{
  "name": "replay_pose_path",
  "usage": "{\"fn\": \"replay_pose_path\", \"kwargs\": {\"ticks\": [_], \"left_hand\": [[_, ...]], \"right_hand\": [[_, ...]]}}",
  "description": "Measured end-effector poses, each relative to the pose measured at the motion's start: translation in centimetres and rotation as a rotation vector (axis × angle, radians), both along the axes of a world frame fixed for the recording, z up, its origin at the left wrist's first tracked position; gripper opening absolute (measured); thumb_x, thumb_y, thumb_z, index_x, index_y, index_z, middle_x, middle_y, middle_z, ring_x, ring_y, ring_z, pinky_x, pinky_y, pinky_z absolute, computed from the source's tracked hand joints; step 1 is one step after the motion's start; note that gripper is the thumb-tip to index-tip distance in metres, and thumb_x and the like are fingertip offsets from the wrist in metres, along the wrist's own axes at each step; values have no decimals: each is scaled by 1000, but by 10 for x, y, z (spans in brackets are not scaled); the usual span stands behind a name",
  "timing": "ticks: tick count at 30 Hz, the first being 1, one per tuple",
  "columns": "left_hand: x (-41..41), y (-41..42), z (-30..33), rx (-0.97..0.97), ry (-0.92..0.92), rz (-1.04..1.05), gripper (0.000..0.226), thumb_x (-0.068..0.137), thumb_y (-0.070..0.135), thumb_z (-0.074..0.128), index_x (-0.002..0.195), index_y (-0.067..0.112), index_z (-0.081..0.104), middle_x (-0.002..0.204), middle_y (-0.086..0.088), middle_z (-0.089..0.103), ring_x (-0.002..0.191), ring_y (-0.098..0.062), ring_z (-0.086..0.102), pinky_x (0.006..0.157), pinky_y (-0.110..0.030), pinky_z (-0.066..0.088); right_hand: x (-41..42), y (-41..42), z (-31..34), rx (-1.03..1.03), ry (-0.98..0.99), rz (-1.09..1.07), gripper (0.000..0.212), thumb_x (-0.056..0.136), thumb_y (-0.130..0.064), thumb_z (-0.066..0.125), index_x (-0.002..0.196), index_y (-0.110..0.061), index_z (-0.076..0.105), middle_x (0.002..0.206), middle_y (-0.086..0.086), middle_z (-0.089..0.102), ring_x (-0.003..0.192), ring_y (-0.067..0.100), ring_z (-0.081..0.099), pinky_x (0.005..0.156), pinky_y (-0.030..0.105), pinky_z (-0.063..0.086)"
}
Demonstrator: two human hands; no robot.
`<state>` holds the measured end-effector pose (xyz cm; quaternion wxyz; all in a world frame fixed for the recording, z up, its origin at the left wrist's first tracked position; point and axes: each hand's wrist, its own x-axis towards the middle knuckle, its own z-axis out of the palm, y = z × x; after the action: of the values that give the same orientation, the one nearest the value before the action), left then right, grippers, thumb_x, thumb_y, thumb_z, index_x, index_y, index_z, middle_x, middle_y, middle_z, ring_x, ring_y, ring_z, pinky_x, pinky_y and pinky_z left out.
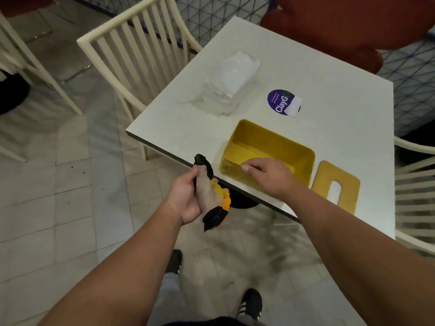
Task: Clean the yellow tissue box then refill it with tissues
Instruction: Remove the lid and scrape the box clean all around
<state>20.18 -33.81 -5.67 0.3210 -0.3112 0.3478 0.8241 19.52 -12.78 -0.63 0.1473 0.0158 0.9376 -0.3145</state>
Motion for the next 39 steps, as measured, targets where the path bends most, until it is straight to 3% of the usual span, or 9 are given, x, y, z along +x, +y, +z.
{"fn": "replay_pose_path", "kwargs": {"ticks": [1, 3, 6, 10, 16, 22, 27, 33, 39], "left_hand": [[2, 10, 5, -62, 3, 22, 49, 96, 47, 45, 119, 5, 56, 102, -16, 57, 83, -32, 63, 76, -43, 53], [6, 30, 17, -226, 39, 71, 33, 97, 41, 47, 93, 10, 58, 76, -7, 52, 58, -21, 49, 58, -33, 42], [7, 46, 14, -429, 137, 78, 27, 97, 35, 46, 78, 16, 50, 68, -4, 45, 51, -15, 43, 51, -28, 35], [10, 58, 1, -678, 386, 99, 9, 94, 36, 44, 93, 34, 53, 97, 0, 63, 89, -17, 62, 79, -36, 52], [1, 75, -10, -881, 553, 163, 15, 93, 38, 48, 102, 29, 54, 105, 5, 59, 101, -14, 58, 91, -34, 49], [16, 86, -7, -868, 548, 107, 6, 97, 29, 50, 103, 25, 50, 102, 6, 58, 93, -7, 56, 79, -18, 42], [2, 75, -7, -904, 502, 119, 8, 98, 27, 49, 101, 21, 53, 92, 10, 57, 89, -9, 58, 75, -21, 41], [-7, 45, 12, -961, 579, 75, 11, 99, 30, 47, 105, 23, 53, 100, 8, 58, 87, -2, 55, 75, -22, 41], [-35, 12, 26, -1042, 748, -61, 13, 95, 34, 50, 101, 24, 57, 99, 5, 63, 90, -10, 60, 76, -27, 46]], "right_hand": [[1, 1, -1, 0, 11, 3, 27, 98, -36, 50, 111, -23, 70, 104, -13, 64, 95, 5, 52, 73, 20, 35], [2, 1, -4, -19, 30, -3, 27, 98, -36, 50, 108, -22, 70, 105, -7, 68, 95, 11, 56, 76, 24, 40], [0, 1, -7, -31, 29, -21, 27, 98, -37, 49, 101, -21, 71, 101, 0, 70, 95, 18, 59, 83, 31, 47], [-1, 1, -9, -22, 32, -17, 27, 97, -37, 49, 98, -22, 71, 98, -3, 70, 92, 16, 58, 76, 28, 44], [-2, 1, -13, -4, 46, -3, 30, 97, -38, 50, 91, -17, 70, 90, 2, 69, 87, 18, 58, 75, 30, 44], [-2, 1, -11, 23, 74, 18, 26, 98, -37, 49, 95, -23, 71, 84, -11, 66, 80, 7, 54, 62, 12, 35], [4, -2, -6, 121, 154, 54, 26, 99, -36, 47, 96, -22, 69, 84, -2, 69, 81, 18, 58, 67, 29, 43], [-19, 5, 45, 132, 83, 60, 31, 100, -34, 45, 110, -16, 67, 101, 2, 66, 95, 21, 56, 77, 31, 44], [-58, 19, 70, 41, -43, -10, 34, 99, -37, 48, 123, -19, 63, 127, 3, 59, 109, 19, 52, 91, 30, 38]]}}
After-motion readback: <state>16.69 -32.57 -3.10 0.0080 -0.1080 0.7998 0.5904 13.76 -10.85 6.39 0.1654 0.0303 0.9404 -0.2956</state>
